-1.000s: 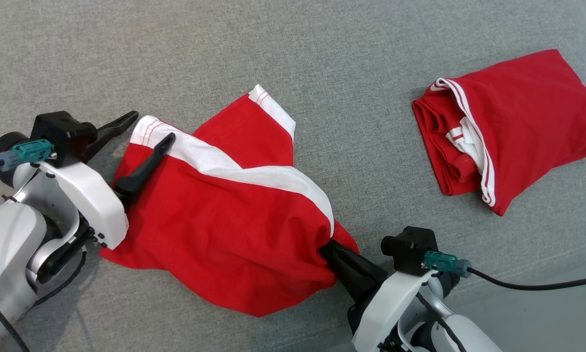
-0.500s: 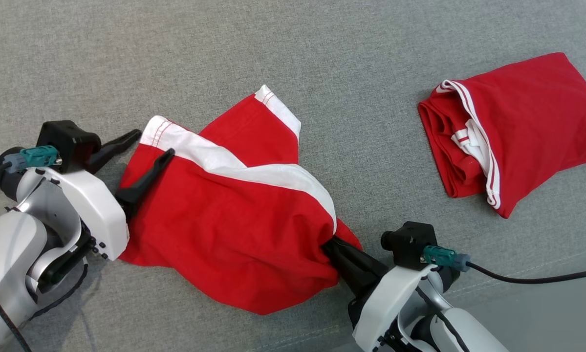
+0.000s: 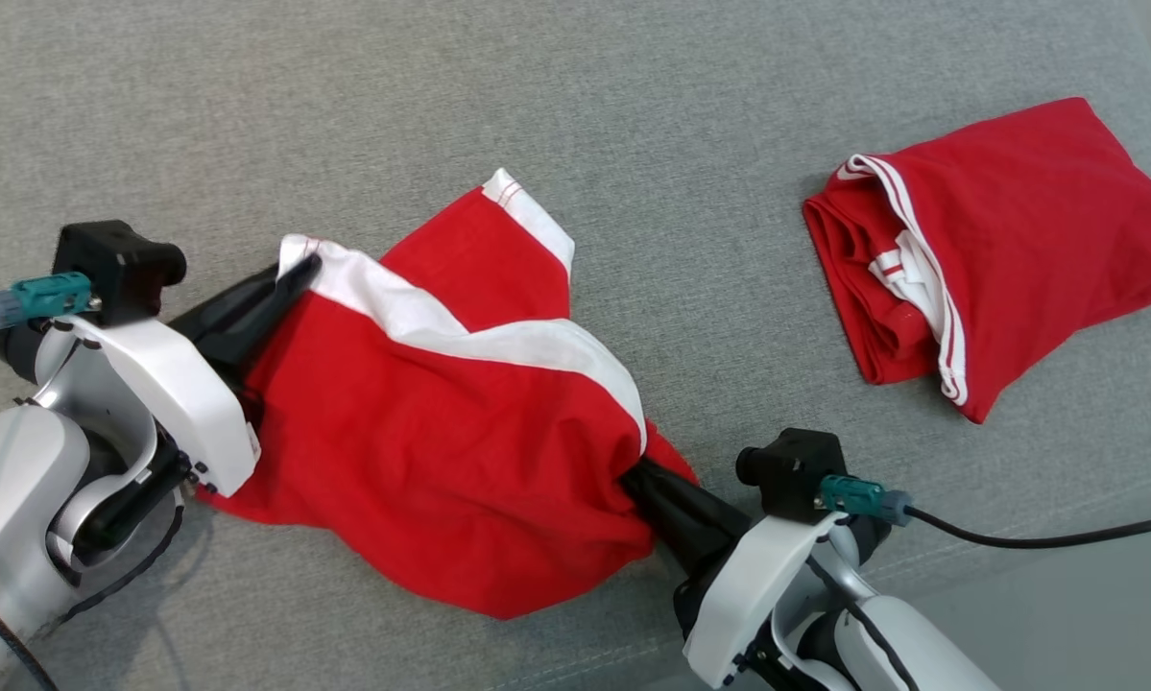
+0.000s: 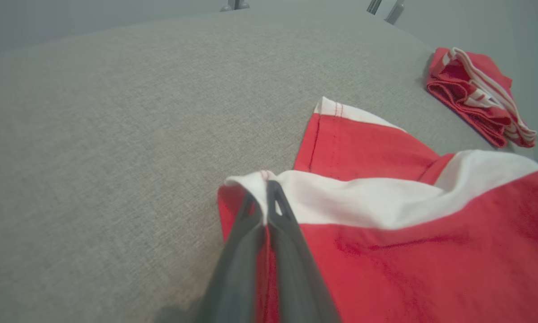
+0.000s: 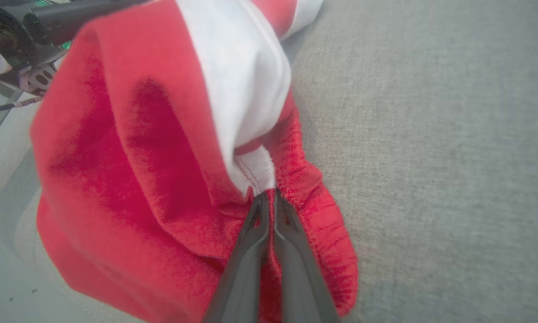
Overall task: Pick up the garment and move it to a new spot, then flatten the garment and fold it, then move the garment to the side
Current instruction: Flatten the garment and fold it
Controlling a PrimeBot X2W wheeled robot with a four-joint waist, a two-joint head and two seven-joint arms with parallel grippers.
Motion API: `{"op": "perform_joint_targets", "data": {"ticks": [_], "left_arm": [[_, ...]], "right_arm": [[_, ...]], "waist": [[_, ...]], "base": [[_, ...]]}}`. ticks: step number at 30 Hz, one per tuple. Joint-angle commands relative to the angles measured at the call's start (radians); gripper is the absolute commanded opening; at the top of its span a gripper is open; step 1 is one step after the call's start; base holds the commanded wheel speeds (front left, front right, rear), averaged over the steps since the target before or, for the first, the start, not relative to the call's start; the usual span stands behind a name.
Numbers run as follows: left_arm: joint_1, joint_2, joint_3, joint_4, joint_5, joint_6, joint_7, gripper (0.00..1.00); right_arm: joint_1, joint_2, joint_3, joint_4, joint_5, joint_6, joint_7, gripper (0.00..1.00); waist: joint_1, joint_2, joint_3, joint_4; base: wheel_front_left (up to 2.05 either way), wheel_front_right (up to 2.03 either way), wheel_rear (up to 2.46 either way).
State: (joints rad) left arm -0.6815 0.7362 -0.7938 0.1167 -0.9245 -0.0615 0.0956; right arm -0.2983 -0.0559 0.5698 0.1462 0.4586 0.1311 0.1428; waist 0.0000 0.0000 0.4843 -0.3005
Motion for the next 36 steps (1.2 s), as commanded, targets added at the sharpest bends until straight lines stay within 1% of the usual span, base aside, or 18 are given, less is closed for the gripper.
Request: {"op": "perform_joint_targets", "data": {"ticks": [1,3,5,9,10,11,14,16,18,19,21,24,27,30,32,36], "left_arm": [[-0.015,0.033,0.057,-0.027,-0.008,-0.004,-0.022,0.0],[-0.017,0.027,0.08,-0.038,-0.029,-0.011,-0.052,0.0],[-0.033,0.04,0.113,-0.045,-0.048,-0.019,-0.08,0.0],[-0.109,0.105,0.198,-0.037,-0.078,-0.044,-0.129,0.0],[-0.134,0.127,0.22,-0.029,-0.083,-0.05,-0.14,0.0],[-0.156,0.135,0.245,-0.017,-0.115,-0.056,-0.15,0.0],[-0.237,0.171,0.288,0.009,-0.157,-0.066,-0.17,0.0],[-0.297,0.19,0.297,0.007,-0.165,-0.068,-0.197,0.0],[-0.344,0.199,0.293,-0.009,-0.202,-0.069,-0.228,0.0],[-0.362,0.211,0.282,-0.02,-0.204,-0.069,-0.248,0.0],[-0.363,0.222,0.253,-0.036,-0.25,-0.069,-0.274,0.0],[-0.307,0.249,0.199,-0.063,-0.311,-0.069,-0.31,0.0],[-0.189,0.273,0.129,-0.106,-0.34,-0.069,-0.343,0.0],[-0.043,0.267,0.061,-0.125,-0.34,-0.069,-0.356,0.0],[0.052,0.22,0.062,-0.116,-0.345,-0.069,-0.357,0.0],[0.208,0.131,0.104,-0.102,-0.33,-0.069,-0.357,0.0]], "right_arm": [[-0.002,0.006,0.007,-0.016,-0.001,0.0,-0.013,0.0],[-0.014,0.006,-0.01,-0.021,-0.01,0.0,-0.028,0.0],[-0.037,0.006,-0.037,-0.03,-0.024,0.0,-0.051,0.0],[-0.134,0.006,-0.123,-0.039,-0.071,0.0,-0.091,0.0],[-0.174,0.006,-0.144,-0.043,-0.088,0.0,-0.101,0.0],[-0.215,0.006,-0.165,-0.044,-0.098,0.0,-0.107,0.0],[-0.349,0.006,-0.235,-0.042,-0.123,0.0,-0.127,0.0],[-0.438,0.006,-0.271,-0.034,-0.154,0.0,-0.127,0.0],[-0.513,0.006,-0.299,-0.022,-0.173,0.0,-0.12,0.0],[-0.539,0.006,-0.307,-0.013,-0.167,0.0,-0.109,0.0],[-0.569,0.006,-0.308,0.003,-0.165,0.0,-0.085,0.0],[-0.538,0.006,-0.277,0.019,-0.144,0.0,-0.039,0.0],[-0.448,0.006,-0.235,0.031,-0.128,0.0,0.009,0.0],[-0.33,0.006,-0.198,0.038,-0.116,0.0,0.059,0.0],[-0.252,0.006,-0.177,0.036,-0.11,0.0,0.098,0.0],[-0.124,0.006,-0.165,0.027,-0.111,0.0,0.148,0.0]], "waist": [[0.0,0.0,-0.005,0.011],[0.0,0.0,-0.011,0.029],[0.0,0.0,-0.019,0.049],[0.0,0.0,-0.037,0.091],[0.0,0.0,-0.042,0.099],[0.0,0.0,-0.05,0.109],[0.0,0.0,-0.078,0.137],[0.0,0.0,-0.098,0.156],[0.0,0.0,-0.113,0.178],[0.0,0.0,-0.12,0.189],[0.0,0.0,-0.131,0.21],[0.0,0.0,-0.138,0.238],[0.0,0.0,-0.143,0.257],[0.0,0.0,-0.145,0.272],[0.0,0.0,-0.145,0.281],[0.0,0.0,-0.148,0.29]], "base": [[0.0,0.0,0.0],[0.0,0.0,0.0],[0.0,0.0,0.0],[0.0,0.0,0.0],[0.0,0.0,0.0],[0.0,0.0,0.0],[0.0,0.0,0.0],[0.0,0.0,0.0],[0.0,0.0,0.0],[0.0,0.0,0.0],[0.0,0.0,0.0],[0.0,0.0,0.0],[0.0,0.0,0.0],[0.0,0.0,0.0],[0.0,0.0,0.0],[0.0,0.0,0.0]]}}
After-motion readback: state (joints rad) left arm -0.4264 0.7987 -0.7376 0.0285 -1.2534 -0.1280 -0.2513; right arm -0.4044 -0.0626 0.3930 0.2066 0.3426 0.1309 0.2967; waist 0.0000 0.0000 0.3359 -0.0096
